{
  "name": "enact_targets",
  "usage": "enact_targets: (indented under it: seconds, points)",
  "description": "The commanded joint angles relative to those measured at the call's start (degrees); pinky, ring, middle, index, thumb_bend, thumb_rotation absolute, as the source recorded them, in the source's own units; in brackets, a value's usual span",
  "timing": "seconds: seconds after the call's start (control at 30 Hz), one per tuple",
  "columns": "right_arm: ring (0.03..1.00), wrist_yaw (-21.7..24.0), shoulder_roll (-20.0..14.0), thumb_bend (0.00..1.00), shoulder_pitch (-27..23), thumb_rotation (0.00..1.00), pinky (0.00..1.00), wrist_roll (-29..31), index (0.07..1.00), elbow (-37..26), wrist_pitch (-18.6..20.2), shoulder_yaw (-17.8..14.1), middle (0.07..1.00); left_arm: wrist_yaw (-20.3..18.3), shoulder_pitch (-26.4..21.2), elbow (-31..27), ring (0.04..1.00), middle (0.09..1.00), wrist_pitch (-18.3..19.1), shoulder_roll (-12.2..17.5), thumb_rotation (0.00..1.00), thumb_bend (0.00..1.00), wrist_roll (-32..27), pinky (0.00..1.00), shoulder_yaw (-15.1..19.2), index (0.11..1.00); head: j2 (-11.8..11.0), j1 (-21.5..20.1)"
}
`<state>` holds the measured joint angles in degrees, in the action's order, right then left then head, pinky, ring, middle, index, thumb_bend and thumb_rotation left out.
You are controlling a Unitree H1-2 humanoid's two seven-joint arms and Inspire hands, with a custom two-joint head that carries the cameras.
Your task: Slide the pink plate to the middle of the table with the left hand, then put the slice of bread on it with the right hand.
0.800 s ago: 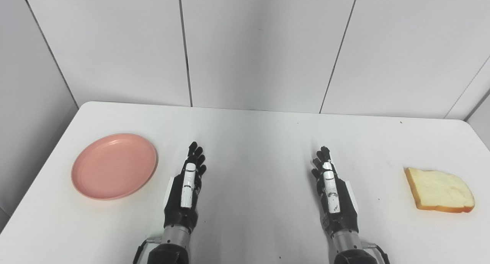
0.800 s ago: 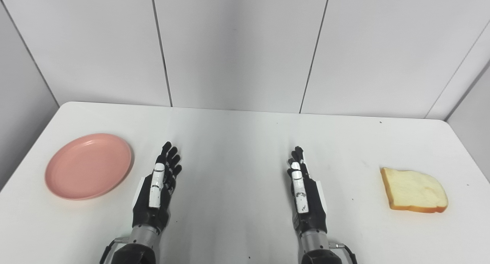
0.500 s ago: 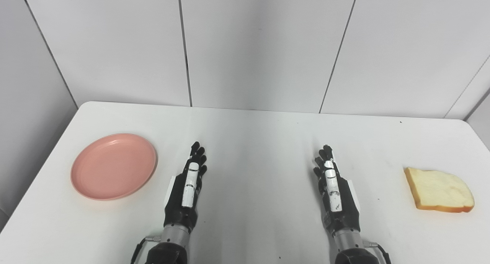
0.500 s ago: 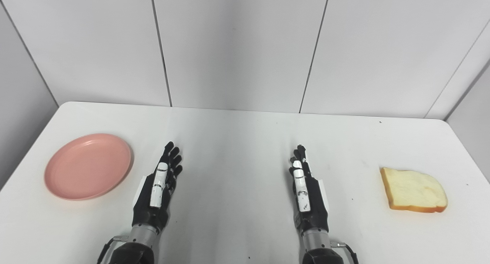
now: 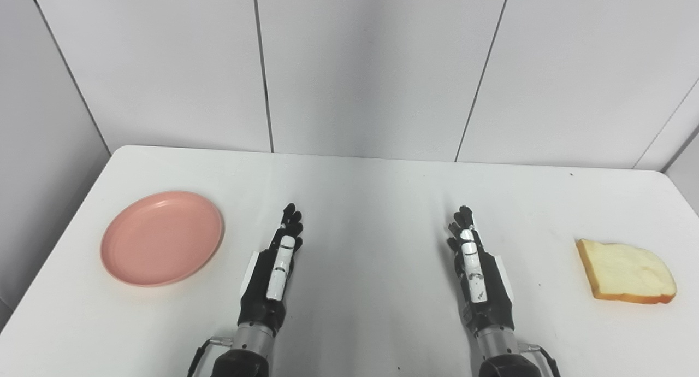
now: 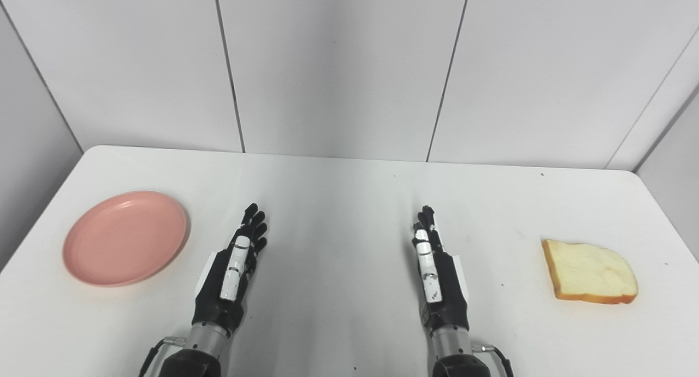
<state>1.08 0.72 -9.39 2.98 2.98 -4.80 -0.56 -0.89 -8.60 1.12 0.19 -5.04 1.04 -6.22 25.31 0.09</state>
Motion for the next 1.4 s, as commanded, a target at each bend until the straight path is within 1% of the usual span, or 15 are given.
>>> enact_targets:
  seconds: [0.0,0.23,0.3,0.37,0.43,0.47,0.57,0.67,0.7,0.83,1.03,1.17,1.2,1.23,1.37]
  points:
    - [1.0,0.2,-0.2,0.54,-1.1,0.97,1.0,-0.3,1.0,-1.3,-3.4,0.2,1.0,-0.5,-0.5,-1.9,1.0,1.0,-3.1,-0.2,1.0,0.48,0.6,1.0,-0.7,1.0,0.1,0.1]
    - [1.0,0.5,-0.4,0.53,-1.2,0.98,1.0,-0.4,1.0,-0.8,-4.5,0.4,1.0,-0.3,-0.6,-1.6,1.0,1.0,-3.5,-0.1,1.0,0.48,0.7,1.0,-0.9,1.0,0.0,0.6]
    - [1.0,0.6,-0.6,0.53,-1.2,0.98,1.0,-0.4,1.0,-0.9,-4.4,0.4,1.0,0.2,-0.9,-1.6,1.0,1.0,-3.6,-0.1,1.0,0.51,1.3,1.0,-0.8,1.0,-0.2,1.7]
    - [1.0,0.6,-0.8,0.53,-1.1,0.98,1.0,-0.1,1.0,-1.0,-4.1,0.2,1.0,1.0,-1.4,-2.0,1.0,1.0,-4.0,-0.4,1.0,0.52,1.9,1.0,-0.4,1.0,-0.4,2.8]
    - [1.0,0.9,-1.1,0.54,-1.1,0.98,1.0,0.5,1.0,-1.0,-4.0,0.0,1.0,1.0,-2.0,-2.7,1.0,1.0,-4.1,-0.1,1.0,0.53,2.0,1.0,0.0,1.0,-0.7,4.4]
    - [1.0,1.1,-1.3,0.54,-1.0,0.98,1.0,0.7,1.0,-1.0,-4.0,-0.1,1.0,0.9,-2.3,-3.0,1.0,1.0,-4.4,0.2,1.0,0.53,1.8,1.0,0.3,1.0,-0.7,4.4]
    - [1.0,1.9,-2.1,0.52,-0.7,1.0,1.0,1.7,1.0,-0.9,-4.6,-0.3,1.0,0.7,-3.7,-4.1,1.0,1.0,-5.9,1.3,1.0,0.57,0.5,1.0,2.0,1.0,-1.2,6.8]
    - [1.0,2.5,-2.7,0.5,-0.5,0.99,1.0,2.7,1.0,-1.0,-4.7,-0.5,1.0,0.6,-4.8,-5.0,1.0,1.0,-5.4,2.2,1.0,0.61,-1.0,1.0,3.8,1.0,-1.3,7.9]
    - [1.0,2.8,-3.0,0.5,-0.5,0.99,1.0,3.0,1.0,-0.9,-4.7,-0.6,1.0,0.7,-5.5,-4.8,1.0,1.0,-5.8,2.7,1.0,0.62,-1.7,1.0,4.9,1.0,-1.5,8.6]
    - [1.0,3.7,-3.6,0.52,-0.5,0.98,1.0,4.2,1.0,-0.6,-4.9,-1.0,1.0,1.4,-7.8,-2.8,1.0,1.0,-7.8,4.2,1.0,0.64,-4.7,1.0,9.0,1.0,-1.7,9.1]
    - [1.0,4.5,-3.8,0.52,-0.7,0.97,1.0,5.6,1.0,-0.1,-5.5,-1.4,1.0,2.4,-10.1,-0.7,1.0,1.0,-8.4,6.3,1.0,0.69,-6.0,1.0,13.3,1.0,-2.3,9.4]
    - [1.0,4.9,-4.0,0.51,-0.8,0.97,1.0,5.9,1.0,0.2,-5.7,-1.5,1.0,3.4,-11.3,-1.4,1.0,1.0,-8.0,7.6,1.0,0.69,-7.3,1.0,15.7,1.0,-3.0,10.6]
    - [1.0,5.0,-4.1,0.51,-0.8,0.97,1.0,5.9,1.0,0.3,-5.8,-1.6,1.0,3.7,-11.5,-1.4,1.0,1.0,-8.1,7.9,1.0,0.68,-7.3,1.0,16.2,1.0,-3.3,11.9]
    - [1.0,5.0,-4.2,0.52,-0.9,0.97,1.0,5.8,1.0,0.5,-6.1,-1.7,1.0,3.9,-11.8,-1.3,1.0,1.0,-8.2,8.1,1.0,0.68,-7.5,1.0,16.8,1.0,-3.4,12.2]
    - [1.0,5.4,-4.5,0.54,-1.0,0.98,1.0,6.3,1.0,0.9,-6.3,-2.3,1.0,4.5,-12.8,0.7,1.0,1.0,-8.9,8.9,1.0,0.67,-8.2,1.0,18.7,1.0,-4.1,15.8]
